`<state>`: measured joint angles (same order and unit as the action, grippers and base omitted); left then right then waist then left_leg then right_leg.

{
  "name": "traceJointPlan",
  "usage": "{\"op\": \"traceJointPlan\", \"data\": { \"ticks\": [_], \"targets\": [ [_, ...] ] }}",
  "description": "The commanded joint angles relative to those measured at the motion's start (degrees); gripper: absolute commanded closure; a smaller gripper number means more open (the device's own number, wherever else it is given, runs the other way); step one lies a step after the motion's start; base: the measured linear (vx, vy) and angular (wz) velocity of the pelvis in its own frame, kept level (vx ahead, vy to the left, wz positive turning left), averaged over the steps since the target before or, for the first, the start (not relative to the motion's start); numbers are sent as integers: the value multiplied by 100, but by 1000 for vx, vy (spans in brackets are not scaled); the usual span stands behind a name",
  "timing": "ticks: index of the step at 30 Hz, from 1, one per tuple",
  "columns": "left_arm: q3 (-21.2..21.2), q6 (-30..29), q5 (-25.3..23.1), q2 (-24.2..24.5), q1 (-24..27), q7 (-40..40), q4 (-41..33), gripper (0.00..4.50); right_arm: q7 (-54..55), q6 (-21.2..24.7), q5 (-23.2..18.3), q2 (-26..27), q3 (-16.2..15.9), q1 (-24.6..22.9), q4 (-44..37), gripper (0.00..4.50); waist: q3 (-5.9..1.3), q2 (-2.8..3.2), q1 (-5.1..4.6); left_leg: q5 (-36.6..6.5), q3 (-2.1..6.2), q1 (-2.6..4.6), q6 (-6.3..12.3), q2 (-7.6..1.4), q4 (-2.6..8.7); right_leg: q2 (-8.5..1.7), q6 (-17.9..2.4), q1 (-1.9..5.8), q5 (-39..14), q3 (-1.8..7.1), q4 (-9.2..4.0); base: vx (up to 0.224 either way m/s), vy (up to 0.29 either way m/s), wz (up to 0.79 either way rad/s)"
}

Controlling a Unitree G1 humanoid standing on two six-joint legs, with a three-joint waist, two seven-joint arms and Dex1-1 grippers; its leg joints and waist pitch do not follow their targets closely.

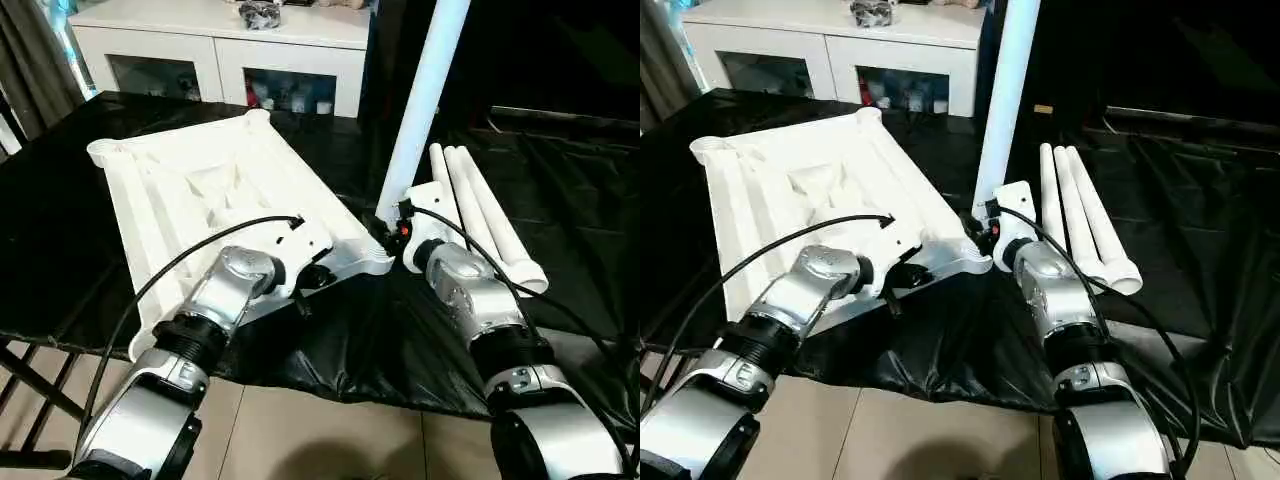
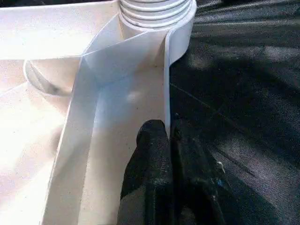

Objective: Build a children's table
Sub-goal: Insert table leg to table base, then rotate leg to tighten

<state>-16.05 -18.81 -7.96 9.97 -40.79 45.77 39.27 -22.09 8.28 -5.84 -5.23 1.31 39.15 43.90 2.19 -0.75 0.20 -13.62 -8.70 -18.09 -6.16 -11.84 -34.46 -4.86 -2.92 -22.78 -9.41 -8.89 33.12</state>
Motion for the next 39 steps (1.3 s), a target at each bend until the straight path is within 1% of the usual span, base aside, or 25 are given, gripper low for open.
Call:
{"op": "traceJointPlan", "data": {
  "ticks": [1, 3, 4, 5, 6, 8, 9, 11, 12, 15, 16, 17, 19, 21, 22, 23, 24, 25, 28, 31, 32, 34, 36, 37, 39],
  "targets": [
    [-102, 98, 48, -231, -215, -114, -456, 450, -151, 404, 39, 471, -389, -266, 710, 264, -283, 82, 20, -1142, 6, -112, 365, -116, 445, -413, -595, 311, -2407, 344, -522, 0, 0, 0],
    [-113, 62, 20, -215, -188, -90, -511, 450, -98, 436, -46, 493, -279, -204, 808, 264, -281, 82, 7, -1171, 7, -115, 360, -113, 448, -408, -592, 311, -2438, 341, -526, 0, 0, 0],
    [-113, 43, 15, -211, -172, -68, -541, 450, -106, 425, -66, 495, -254, -184, 826, 264, -274, 97, -4, -1246, 13, -103, 344, -117, 451, -411, -591, 298, -2510, 337, -534, 0, 0, 0],
    [-112, 32, 12, -209, -161, -51, -558, 450, -116, 415, -72, 495, -242, -173, 833, 264, -263, 87, -10, -1322, 8, -101, 340, -108, 447, -410, -550, 295, -2624, 328, -559, 0, 0, 0],
    [-115, 37, 20, -200, -146, -7, -583, 450, -149, 408, -85, 498, -231, -159, 821, 264, -260, 98, -12, -1367, 10, -98, 337, -100, 448, -410, -506, 291, -2717, 324, -577, 0, 0, 0],
    [-131, 37, 34, -183, -117, 46, -638, 450, -225, 396, -97, 511, -189, -132, 809, 264, -264, 98, -16, -1379, 20, -100, 330, -109, 455, -415, -488, 291, -2727, 324, -575, 0, 0, 0],
    [-151, 17, 53, -167, -92, 93, -685, 450, -260, 390, -109, 520, -146, -108, 806, 229, -269, 95, -23, -1363, 21, -106, 329, -114, 457, -415, -506, 292, -2664, 330, -565, 0, 0, 0],
    [-166, 10, 62, -150, -71, 114, -722, 450, -341, 363, -132, 521, -113, -84, 798, 229, -269, 96, -33, -1347, 20, -108, 337, -112, 459, -409, -526, 288, -2612, 334, -558, 0, 0, 0],
    [-168, 2, 71, -139, -60, 135, -743, 450, -400, 350, -144, 518, -109, -72, 785, 189, -276, 83, -43, -1298, 23, -124, 349, -120, 463, -415, -584, 303, -2501, 342, -540, 0, 0, 0],
    [-159, 8, 78, -106, -29, 187, -782, 450, -615, 284, -170, 493, -141, -52, 712, 179, -284, 98, -48, -1261, 19, -124, 379, -129, 459, -421, -674, 301, -2382, 356, -522, 0, 0, 0],
    [-158, 27, 77, -88, -19, 210, -792, 450, -677, 269, -191, 484, -133, -45, 678, 179, -298, 93, -31, -1126, 17, -123, 370, -144, 458, -435, -759, 308, -2188, 374, -488, 0, 0, 0],
    [-152, 35, 81, -73, -13, 226, -798, 450, -755, 258, -212, 469, -135, -44, 639, 164, -298, 95, -33, -985, 6, -145, 401, -141, 454, -420, -841, 316, -1967, 386, -456, 0, 0, 0],
    [-138, 77, 97, -24, -2, 280, -806, 450, -947, 244, -260, 420, -140, -46, 528, 141, -301, 100, -27, -900, -3, -150, 449, -137, 451, -419, -908, 332, -1817, 391, -436, 0, 0, 0],
    [-123, 116, 121, 25, 10, 345, -811, 450, -1126, 269, -275, 346, -183, -69, 414, 137, -314, 98, -17, -759, -8, -157, 505, -136, 442, -420, -986, 346, -1620, 400, -407, 0, 0, 0],
    [-127, 192, 131, 79, 19, 419, -807, 450, -1259, 293, -276, 276, -229, -97, 313, 121, -314, 97, -8, -672, -8, -164, 549, -138, 441, -419, -1039, 362, -1502, 404, -390, 0, 0, 0],
    [-131, 238, 132, 110, 24, 463, -804, 450, -1330, 301, -268, 242, -247, -108, 269, 107, -319, 124, -4, -627, -10, -163, 557, -138, 435, -421, -1059, 362, -1432, 410, -381, 0, 0, 0],
    [-127, 316, 144, 194, 37, 564, -804, 450, -1550, 272, -213, 117, -341, -150, 148, 107, -320, 102, -3, -599, -13, -165, 587, -140, 435, -412, -1074, 366, -1373, 406, -380, 0, 0, 0],
    [-124, 329, 152, 211, 40, 592, -806, 450, -1597, 272, -198, 91, -356, -160, 119, 99, -322, 98, 1, -587, -15, -165, 602, -139, 431, -412, -1082, 370, -1360, 405, -369, 0, 0, 0],
    [-127, 421, 169, 320, 50, 755, -814, 450, -1910, 265, -104, -84, -495, -232, -61, 64, -321, 120, 23, -474, -20, -165, 640, -143, 425, -414, -1095, 372, -1301, 414, -360, 0, 0, 0],
    [-159, 562, 188, 474, 75, 1044, -850, 450, -2411, 204, -21, -342, -702, -356, -309, 64, -324, 131, 43, -341, -18, -166, 677, -151, 418, -414, -1150, 375, -1115, 422, -329, 0, 0, 0],
    [-175, 616, 199, 526, 86, 1156, -855, 450, -2592, 200, -5, -430, -766, -400, -394, 64, -327, 154, 55, -285, -19, -154, 695, -161, 413, -415, -1200, 362, -1000, 427, -314, 0, 0, 0],
    [-226, 808, 265, 650, 119, 1459, -887, 450, -3033, 137, 60, -643, -949, -508, -585, 64, -330, 141, 66, -227, -18, -160, 751, -166, 410, -411, -1260, 376, -822, 431, -284, 0, 0, 0],
    [-270, 961, 328, 728, 150, 1679, -938, 450, -3231, 119, 114, -749, -1049, -563, -683, 64, -332, 144, 78, -201, -17, -159, 780, -166, 407, -416, -1281, 383, -776, 433, -274, 0, 0, 0],
    [-295, 975, 367, 779, 172, 1825, -983, 450, -3349, 103, 150, -817, -1116, -595, -731, 64, -327, 142, 75, -203, -19, -157, 780, -174, 411, -415, -1287, 375, -774, 436, -275, 0, 0, 0],
    [-324, 1056, 423, 846, 199, 2041, -1028, 450, -3488, 77, 188, -905, -1201, -625, -772, 64, -331, 156, 118, -171, -19, -133, 735, -188, 412, -426, -1326, 367, -760, 440, -265, 0, 0, 0]
  ]
}}
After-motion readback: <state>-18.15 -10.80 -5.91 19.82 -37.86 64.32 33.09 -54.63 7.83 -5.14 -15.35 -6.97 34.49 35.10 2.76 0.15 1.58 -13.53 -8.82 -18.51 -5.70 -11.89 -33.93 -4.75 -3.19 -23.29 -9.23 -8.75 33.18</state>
